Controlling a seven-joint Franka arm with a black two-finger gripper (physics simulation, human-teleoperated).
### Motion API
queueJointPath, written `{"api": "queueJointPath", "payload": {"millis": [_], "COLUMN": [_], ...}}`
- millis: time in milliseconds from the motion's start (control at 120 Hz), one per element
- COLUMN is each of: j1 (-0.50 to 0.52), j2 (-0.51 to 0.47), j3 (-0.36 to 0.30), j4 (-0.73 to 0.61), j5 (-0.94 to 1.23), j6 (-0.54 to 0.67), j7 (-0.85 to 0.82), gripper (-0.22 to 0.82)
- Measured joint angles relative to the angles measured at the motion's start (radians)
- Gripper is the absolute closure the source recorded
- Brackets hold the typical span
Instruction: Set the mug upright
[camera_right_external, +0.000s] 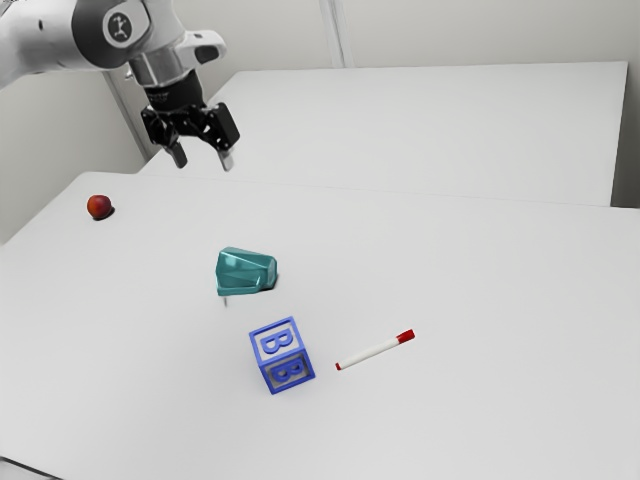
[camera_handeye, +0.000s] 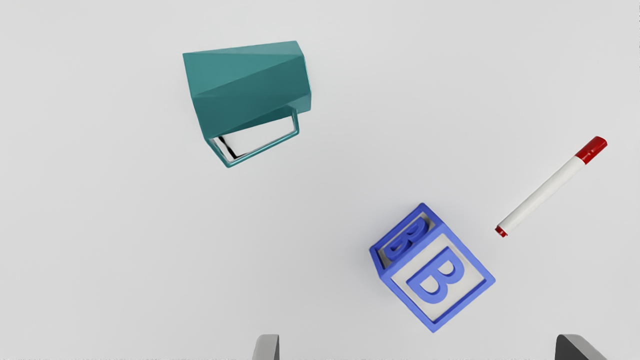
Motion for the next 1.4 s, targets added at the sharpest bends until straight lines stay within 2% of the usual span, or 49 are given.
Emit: {"api": "queueJointPath", "payload": {"millis": [133,358,583,758,967,1225,1400], "j1": [0.045,0.19,0.292,0.347,0.37,0.399,0.413], "j2": [-0.01,-0.009,0.03,0.091,0.22,0.332,0.374], "j3": [0.0,0.002,0.003,0.004,0.002,0.003,0.005], "j4": [-0.058,-0.165,-0.228,-0.232,-0.218,-0.208,-0.204], "j5": [-0.051,-0.167,-0.32,-0.416,-0.504,-0.606,-0.641], "j6": [0.036,0.147,0.248,0.287,0.317,0.329,0.33], "j7": [0.036,0.168,0.334,0.463,0.584,0.688,0.732], "gripper": [0.0,0.0,0.0,0.0,0.0,0.0,0.0]}}
